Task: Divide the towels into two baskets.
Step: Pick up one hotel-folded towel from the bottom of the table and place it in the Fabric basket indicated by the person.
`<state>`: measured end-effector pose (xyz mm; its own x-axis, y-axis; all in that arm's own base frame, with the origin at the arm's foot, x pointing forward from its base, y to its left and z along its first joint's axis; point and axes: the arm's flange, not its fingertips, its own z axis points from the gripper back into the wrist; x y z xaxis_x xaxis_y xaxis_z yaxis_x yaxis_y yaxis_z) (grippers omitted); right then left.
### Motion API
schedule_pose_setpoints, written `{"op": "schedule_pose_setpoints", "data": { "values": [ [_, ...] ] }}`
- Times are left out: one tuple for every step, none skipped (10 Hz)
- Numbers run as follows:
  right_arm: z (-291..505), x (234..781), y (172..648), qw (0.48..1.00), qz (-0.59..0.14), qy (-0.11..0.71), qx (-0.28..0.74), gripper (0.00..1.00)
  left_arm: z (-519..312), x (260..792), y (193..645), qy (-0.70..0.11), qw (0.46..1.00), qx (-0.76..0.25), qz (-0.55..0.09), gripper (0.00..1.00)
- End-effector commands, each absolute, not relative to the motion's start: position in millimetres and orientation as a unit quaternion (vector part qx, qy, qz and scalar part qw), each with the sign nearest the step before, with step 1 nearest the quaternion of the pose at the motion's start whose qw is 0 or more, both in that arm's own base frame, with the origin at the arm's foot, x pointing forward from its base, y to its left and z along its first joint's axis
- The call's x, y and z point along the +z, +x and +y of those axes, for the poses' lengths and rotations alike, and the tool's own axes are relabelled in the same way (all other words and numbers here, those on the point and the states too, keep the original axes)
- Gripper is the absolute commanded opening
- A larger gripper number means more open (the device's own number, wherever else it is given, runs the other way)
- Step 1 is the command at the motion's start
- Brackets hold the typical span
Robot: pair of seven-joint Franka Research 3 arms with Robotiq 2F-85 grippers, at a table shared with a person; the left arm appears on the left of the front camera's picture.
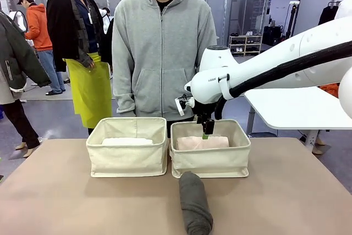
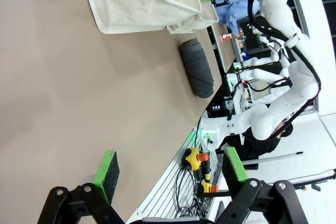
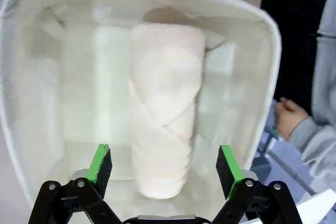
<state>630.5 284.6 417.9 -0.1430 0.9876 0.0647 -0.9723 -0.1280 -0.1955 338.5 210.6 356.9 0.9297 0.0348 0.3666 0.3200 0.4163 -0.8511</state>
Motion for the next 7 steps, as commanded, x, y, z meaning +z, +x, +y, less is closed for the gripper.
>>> {"op": "schedule_pose_setpoints", "data": {
  "values": [
    [243.2, 429.5, 583.0, 0.702, -0.093, 0.013, 0.706, 1.0, 211.5, 360.2, 336.9, -0.534, 0.823, -0.085, -0.173, 1.0],
    [225.1, 428.2, 559.7, 0.722, -0.097, 0.022, 0.685, 1.0, 211.5, 360.2, 336.9, -0.534, 0.823, -0.085, -0.173, 1.0],
    [209.7, 427.5, 537.7, 0.732, -0.096, 0.035, 0.674, 1.0, 211.5, 360.2, 336.9, -0.534, 0.823, -0.085, -0.173, 1.0],
    [168.4, 437.8, 517.3, 0.75, -0.084, 0.074, 0.652, 1.0, 211.5, 360.2, 336.9, -0.534, 0.823, -0.085, -0.173, 1.0],
    [140.7, 444.3, 502.5, 0.765, -0.091, 0.107, 0.628, 1.0, 211.5, 360.2, 336.9, -0.534, 0.823, -0.085, -0.173, 1.0],
    [115.2, 450.5, 490.0, 0.78, -0.107, 0.133, 0.603, 1.0, 211.5, 360.2, 336.9, -0.534, 0.823, -0.085, -0.173, 1.0],
    [89.8, 459.0, 483.7, 0.78, -0.132, 0.186, 0.583, 1.0, 211.5, 360.2, 336.9, -0.534, 0.823, -0.085, -0.173, 1.0]
  ]
}}
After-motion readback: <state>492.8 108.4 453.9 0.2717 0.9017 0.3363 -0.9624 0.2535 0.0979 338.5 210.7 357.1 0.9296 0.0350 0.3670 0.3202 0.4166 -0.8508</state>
